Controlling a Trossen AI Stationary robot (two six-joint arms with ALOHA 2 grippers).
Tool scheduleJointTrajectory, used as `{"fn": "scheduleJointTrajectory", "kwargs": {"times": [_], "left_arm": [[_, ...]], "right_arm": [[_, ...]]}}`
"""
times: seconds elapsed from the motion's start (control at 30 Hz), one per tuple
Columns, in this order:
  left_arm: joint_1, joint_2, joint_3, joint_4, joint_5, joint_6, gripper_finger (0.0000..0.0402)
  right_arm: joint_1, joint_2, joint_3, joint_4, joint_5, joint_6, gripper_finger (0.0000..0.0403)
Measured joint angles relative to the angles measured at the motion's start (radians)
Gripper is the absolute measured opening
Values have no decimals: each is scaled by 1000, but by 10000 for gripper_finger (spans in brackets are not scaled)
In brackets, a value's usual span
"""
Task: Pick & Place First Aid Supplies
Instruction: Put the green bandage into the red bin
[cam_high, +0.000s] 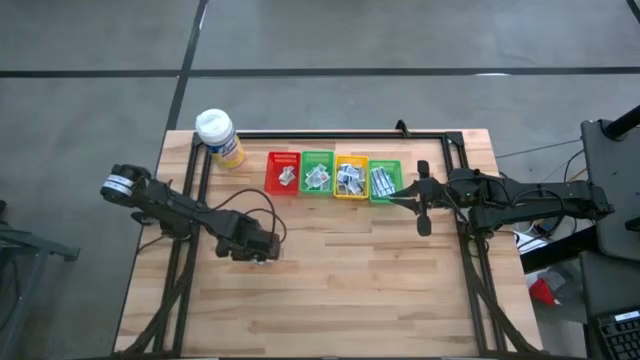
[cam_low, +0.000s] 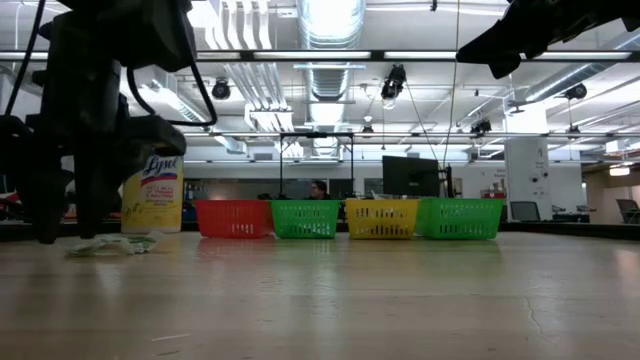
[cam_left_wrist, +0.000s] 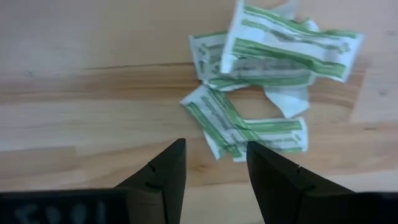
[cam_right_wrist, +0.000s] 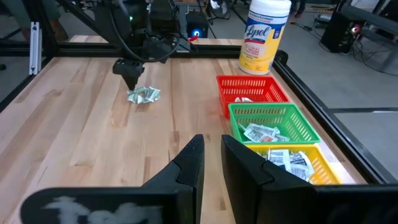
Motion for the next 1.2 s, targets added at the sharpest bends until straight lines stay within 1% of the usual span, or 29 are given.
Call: {"fn": "scheduleJointTrajectory", "kwargs": {"times": [0.3, 0.9, 1.1, 1.2], "left_arm": [[1, 0, -41, 22, 0, -6, 161], [0, -8, -42, 16, -1, -1, 161], [0, -32, -42, 15, -65, 0, 161], [1, -32, -42, 11, -69, 1, 161]], "right_arm": [[0, 0, 0, 0, 0, 0, 52], [0, 0, 0, 0, 0, 0, 52], [0, 0, 0, 0, 0, 0, 52], [0, 0, 0, 0, 0, 1, 52]]}}
